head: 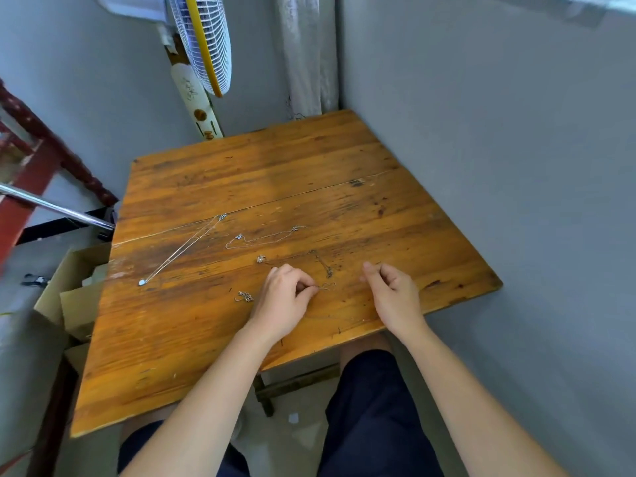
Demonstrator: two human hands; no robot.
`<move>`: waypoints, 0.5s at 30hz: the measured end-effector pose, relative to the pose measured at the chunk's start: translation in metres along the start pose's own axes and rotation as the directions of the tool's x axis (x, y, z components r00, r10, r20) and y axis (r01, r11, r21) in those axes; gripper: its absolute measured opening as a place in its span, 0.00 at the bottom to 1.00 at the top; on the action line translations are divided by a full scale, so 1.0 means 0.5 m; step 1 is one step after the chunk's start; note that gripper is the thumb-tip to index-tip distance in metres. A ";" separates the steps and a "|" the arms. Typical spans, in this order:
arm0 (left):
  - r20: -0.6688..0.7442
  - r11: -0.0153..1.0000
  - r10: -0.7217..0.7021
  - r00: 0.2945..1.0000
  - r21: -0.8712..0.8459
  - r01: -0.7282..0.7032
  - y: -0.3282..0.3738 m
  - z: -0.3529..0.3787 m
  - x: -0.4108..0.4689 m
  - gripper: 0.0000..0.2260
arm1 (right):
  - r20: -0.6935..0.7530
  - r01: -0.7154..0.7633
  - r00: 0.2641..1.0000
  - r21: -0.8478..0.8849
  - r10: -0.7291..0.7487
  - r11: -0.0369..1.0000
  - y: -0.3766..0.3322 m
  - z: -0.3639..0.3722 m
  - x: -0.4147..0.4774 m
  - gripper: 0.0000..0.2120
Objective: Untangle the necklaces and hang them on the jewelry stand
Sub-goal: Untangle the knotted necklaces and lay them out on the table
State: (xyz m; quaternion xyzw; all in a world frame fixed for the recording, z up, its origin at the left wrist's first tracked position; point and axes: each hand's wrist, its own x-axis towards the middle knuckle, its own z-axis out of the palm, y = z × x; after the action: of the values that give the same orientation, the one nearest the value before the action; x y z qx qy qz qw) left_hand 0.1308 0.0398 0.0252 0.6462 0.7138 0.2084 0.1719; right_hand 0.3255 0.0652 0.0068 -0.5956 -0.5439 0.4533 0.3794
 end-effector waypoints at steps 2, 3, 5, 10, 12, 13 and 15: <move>-0.018 0.993 -0.051 0.999 -0.112 0.048 0.002 -0.025 0.003 0.02 | 0.002 -0.011 1.000 -0.007 0.011 1.000 -0.001 0.000 0.000 0.16; -0.033 0.982 -0.075 0.997 -0.176 0.068 0.004 -0.042 0.005 0.02 | 0.008 -0.017 1.000 -0.009 0.017 1.000 -0.001 -0.001 0.001 0.16; -0.055 0.953 -0.105 0.993 -0.291 0.085 0.009 -0.083 0.002 0.01 | 0.028 -0.038 0.999 -0.015 0.038 0.999 -0.001 -0.001 0.005 0.15; -0.100 0.905 -0.164 0.981 -0.412 0.110 -0.011 -0.176 -0.022 0.01 | 0.063 -0.035 0.997 -0.044 0.038 0.998 -0.012 0.005 0.011 0.13; -0.132 0.909 -0.199 0.971 -0.396 0.133 -0.034 -0.196 -0.044 0.03 | 0.064 0.009 0.998 -0.043 -0.006 0.999 -0.018 0.022 0.005 0.13; -0.143 0.907 -0.223 0.964 -0.394 0.152 -0.047 -0.202 -0.057 0.04 | 0.075 0.026 0.997 -0.036 -0.023 0.999 -0.023 0.036 0.001 0.13; -0.148 0.891 -0.280 0.948 -0.407 0.200 -0.078 -0.206 -0.087 0.06 | 0.112 0.064 0.992 -0.048 -0.058 0.997 -0.034 0.073 -0.009 0.14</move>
State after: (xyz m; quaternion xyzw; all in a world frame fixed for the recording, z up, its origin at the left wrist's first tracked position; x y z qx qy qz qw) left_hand 0.0492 -0.0144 0.0916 0.4811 0.7469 0.3870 0.2468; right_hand 0.2855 0.0613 0.0123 -0.5622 -0.5933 0.4597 0.3471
